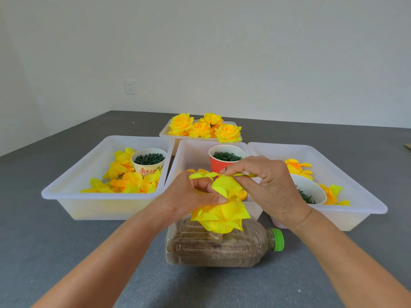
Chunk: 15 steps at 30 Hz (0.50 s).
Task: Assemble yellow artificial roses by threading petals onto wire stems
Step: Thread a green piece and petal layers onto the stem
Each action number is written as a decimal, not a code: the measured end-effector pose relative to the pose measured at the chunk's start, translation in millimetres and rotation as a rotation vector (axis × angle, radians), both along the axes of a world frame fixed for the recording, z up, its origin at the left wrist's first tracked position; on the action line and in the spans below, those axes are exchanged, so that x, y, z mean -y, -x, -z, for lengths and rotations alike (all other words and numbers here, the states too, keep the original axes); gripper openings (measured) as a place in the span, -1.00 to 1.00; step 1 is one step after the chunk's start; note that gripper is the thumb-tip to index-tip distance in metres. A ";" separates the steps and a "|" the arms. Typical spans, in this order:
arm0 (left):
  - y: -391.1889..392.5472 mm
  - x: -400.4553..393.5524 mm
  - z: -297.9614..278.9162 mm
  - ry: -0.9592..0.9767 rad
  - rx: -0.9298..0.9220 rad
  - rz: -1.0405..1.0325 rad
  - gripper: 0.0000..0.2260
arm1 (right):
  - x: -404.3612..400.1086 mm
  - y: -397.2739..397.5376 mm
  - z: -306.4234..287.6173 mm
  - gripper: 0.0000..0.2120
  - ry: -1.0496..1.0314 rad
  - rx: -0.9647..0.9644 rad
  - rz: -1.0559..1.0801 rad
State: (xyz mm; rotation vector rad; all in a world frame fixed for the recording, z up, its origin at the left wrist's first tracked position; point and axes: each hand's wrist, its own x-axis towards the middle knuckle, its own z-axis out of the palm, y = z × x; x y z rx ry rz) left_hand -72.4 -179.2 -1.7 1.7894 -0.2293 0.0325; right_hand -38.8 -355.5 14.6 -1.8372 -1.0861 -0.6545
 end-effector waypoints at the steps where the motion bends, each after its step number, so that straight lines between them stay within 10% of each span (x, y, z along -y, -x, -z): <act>1: 0.1 -1.0 -0.6 0.011 -0.003 0.009 -0.64 | 0.0 -0.3 0.3 -0.89 0.017 0.012 -0.002; 15: 6.8 -8.2 0.3 0.056 0.051 -0.003 -0.66 | 3.4 -6.5 10.8 -0.93 0.079 0.099 -0.031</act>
